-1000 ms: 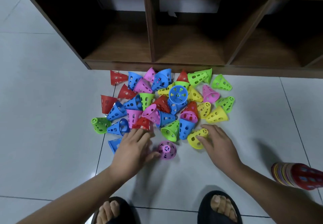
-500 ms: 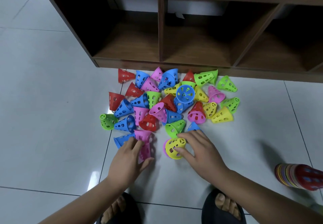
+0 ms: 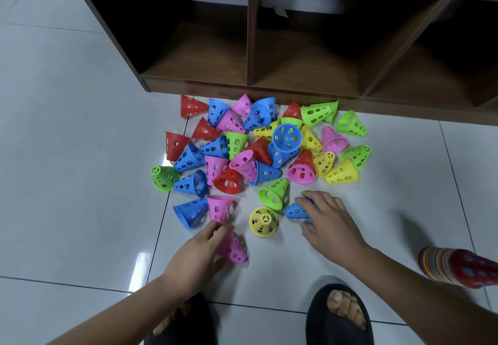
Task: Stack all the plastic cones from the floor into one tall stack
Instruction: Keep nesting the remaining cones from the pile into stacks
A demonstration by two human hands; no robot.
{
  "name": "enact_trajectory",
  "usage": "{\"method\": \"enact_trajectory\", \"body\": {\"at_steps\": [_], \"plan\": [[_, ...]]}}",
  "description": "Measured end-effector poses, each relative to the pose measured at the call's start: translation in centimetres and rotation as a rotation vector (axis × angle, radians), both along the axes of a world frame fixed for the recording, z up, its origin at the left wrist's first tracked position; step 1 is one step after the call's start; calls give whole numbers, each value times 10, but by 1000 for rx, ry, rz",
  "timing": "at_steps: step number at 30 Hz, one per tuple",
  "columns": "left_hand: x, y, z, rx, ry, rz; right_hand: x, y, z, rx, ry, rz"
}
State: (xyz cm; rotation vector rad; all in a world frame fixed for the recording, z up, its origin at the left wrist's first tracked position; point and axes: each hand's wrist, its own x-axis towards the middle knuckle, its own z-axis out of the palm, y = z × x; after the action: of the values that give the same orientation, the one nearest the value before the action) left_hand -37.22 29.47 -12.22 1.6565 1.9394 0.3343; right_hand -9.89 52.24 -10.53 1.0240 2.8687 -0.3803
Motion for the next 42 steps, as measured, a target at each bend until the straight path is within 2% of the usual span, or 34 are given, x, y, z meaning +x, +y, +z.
{"method": "enact_trajectory", "body": {"at_steps": [8,11,15,19,24,29,33,36,42], "plan": [[3,10,0,19,90,-27,16,-9,-9,28,-110,-88],[2,16,8,55,81,-2,18,-13,-4,-22,-37,-144],[-1,24,23,109,8,113,3,-23,22,-237,172,-258],[-1,32,39,156,-61,228,-20,-32,49,-445,370,-262],[4,41,53,192,-189,365,-39,-38,54,-550,410,-200],[17,53,64,226,-306,469,-48,-39,44,-525,388,-174],[31,63,68,238,-337,417,-53,-38,35,-496,366,-149],[38,68,69,244,-356,350,-54,-38,29,-566,390,-132],[42,72,54,186,-318,245,-43,-34,21,-564,367,-159]]}}
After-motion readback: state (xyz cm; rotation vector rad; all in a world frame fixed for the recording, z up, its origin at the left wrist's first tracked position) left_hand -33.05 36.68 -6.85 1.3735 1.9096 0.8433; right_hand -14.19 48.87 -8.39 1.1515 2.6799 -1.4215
